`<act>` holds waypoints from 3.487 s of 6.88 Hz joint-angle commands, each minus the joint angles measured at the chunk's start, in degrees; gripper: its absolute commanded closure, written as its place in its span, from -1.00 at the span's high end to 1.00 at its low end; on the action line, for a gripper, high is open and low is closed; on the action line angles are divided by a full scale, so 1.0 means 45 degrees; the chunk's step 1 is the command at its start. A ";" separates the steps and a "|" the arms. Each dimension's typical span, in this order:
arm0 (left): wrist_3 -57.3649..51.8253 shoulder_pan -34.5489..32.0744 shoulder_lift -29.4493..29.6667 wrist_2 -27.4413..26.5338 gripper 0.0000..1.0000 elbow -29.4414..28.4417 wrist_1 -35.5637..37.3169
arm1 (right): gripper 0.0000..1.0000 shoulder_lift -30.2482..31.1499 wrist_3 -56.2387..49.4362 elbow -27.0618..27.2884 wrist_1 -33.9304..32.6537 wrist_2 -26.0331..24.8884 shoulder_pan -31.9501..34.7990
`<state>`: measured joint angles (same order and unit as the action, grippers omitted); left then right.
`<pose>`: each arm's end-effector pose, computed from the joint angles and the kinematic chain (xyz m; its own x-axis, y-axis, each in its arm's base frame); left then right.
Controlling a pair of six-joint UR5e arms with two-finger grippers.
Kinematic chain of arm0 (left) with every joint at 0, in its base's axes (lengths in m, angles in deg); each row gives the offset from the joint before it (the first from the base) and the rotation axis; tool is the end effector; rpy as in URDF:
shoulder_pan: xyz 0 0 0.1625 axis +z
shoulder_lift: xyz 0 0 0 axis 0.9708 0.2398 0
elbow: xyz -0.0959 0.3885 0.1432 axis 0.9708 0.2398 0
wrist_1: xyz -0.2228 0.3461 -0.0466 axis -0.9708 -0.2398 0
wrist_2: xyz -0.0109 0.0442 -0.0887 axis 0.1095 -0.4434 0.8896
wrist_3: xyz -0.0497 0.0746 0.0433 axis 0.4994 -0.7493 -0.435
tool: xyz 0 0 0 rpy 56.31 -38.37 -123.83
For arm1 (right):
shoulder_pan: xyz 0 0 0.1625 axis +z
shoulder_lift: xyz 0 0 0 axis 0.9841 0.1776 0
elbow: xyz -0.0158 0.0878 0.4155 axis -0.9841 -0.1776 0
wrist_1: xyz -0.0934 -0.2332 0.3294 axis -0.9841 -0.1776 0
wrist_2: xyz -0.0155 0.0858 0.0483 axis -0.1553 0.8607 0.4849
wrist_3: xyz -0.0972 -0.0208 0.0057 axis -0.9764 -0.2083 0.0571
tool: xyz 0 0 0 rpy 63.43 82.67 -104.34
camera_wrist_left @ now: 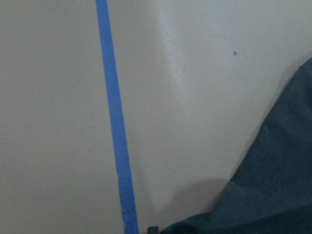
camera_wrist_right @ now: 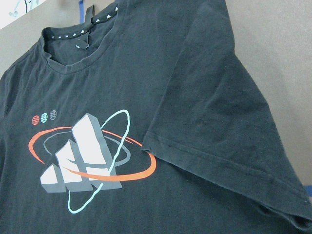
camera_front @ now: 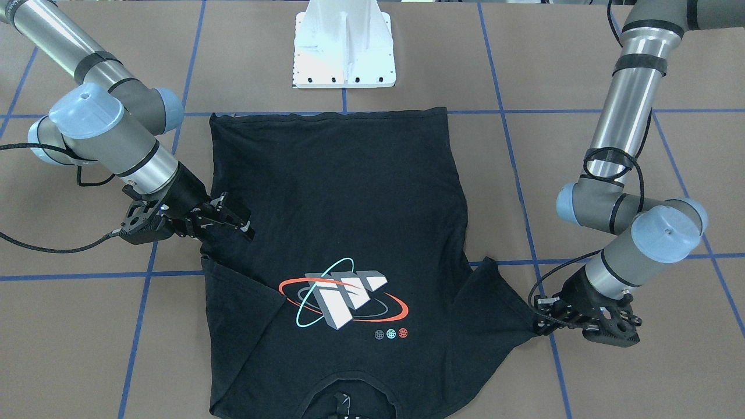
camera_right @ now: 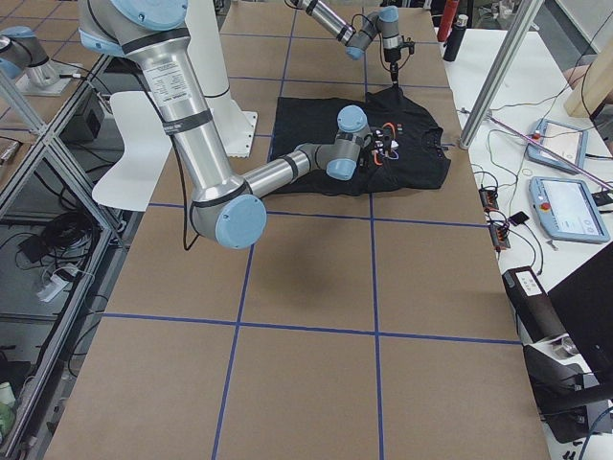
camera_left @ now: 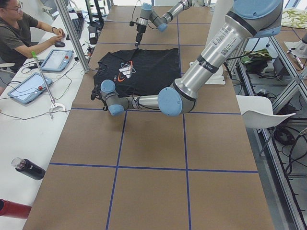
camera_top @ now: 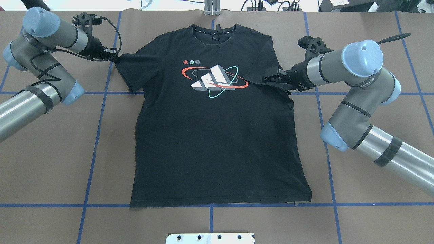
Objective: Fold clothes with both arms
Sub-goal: 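Fold the sleeve nearest the left gripper inward onto the shirt front, then move the right gripper to the shirt hem corner nearest the robot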
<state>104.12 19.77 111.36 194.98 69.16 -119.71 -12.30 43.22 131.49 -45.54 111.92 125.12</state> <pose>0.3734 -0.7043 0.4872 0.5119 0.1731 -0.8414 0.1658 0.9411 0.2945 -0.4006 -0.5338 0.3481 0.3134 0.0690 0.9471 -0.3017 0.9529 0.0305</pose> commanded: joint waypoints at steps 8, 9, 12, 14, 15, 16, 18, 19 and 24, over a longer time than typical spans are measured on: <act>0.7645 0.2034 0.0778 -0.1335 -1.00 0.4685 0.1813 | 1.00 -0.0120 -0.0098 -0.0098 -0.0020 0.0020 0.0020; 0.7626 0.2094 0.0876 -0.1475 -1.00 0.4375 0.1778 | 1.00 -0.0120 -0.0040 -0.0117 -0.0020 0.0020 0.0000; 0.7607 0.2212 0.1755 -0.2471 -1.00 0.3085 0.1680 | 1.00 -0.0101 -0.0059 -0.0176 -0.0020 0.0000 0.0000; 0.7626 0.2329 0.1912 -0.2823 -0.65 0.2907 0.1621 | 1.00 -0.0042 0.0000 -0.0196 -0.0020 0.0000 -0.0039; 0.7645 0.2329 0.1990 -0.2824 0.19 0.2907 0.1621 | 1.00 -0.0042 0.0058 -0.0196 -0.0020 0.0000 -0.0058; 0.7684 0.2329 0.2010 -0.2824 0.39 0.3062 0.1640 | 1.00 0.0016 0.0213 -0.0060 -0.0001 0.0000 -0.0058; 0.7724 0.2329 0.1216 -0.2727 0.63 0.4945 0.1874 | 1.00 0.0577 0.2701 0.0638 -0.0175 -0.0019 -0.0330; 0.7762 0.2349 -0.0183 -0.2436 0.70 0.6776 0.1875 | 0.99 0.1956 0.3546 0.1959 -0.0543 -0.0696 -0.0912; 0.7763 0.2369 -0.1037 -0.2646 0.77 0.7888 0.1856 | 0.82 0.6910 0.7626 0.6875 -0.2969 -0.5317 -0.6059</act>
<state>139.05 30.39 106.74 183.94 104.46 -111.36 16.50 71.99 161.00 -58.72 95.81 105.21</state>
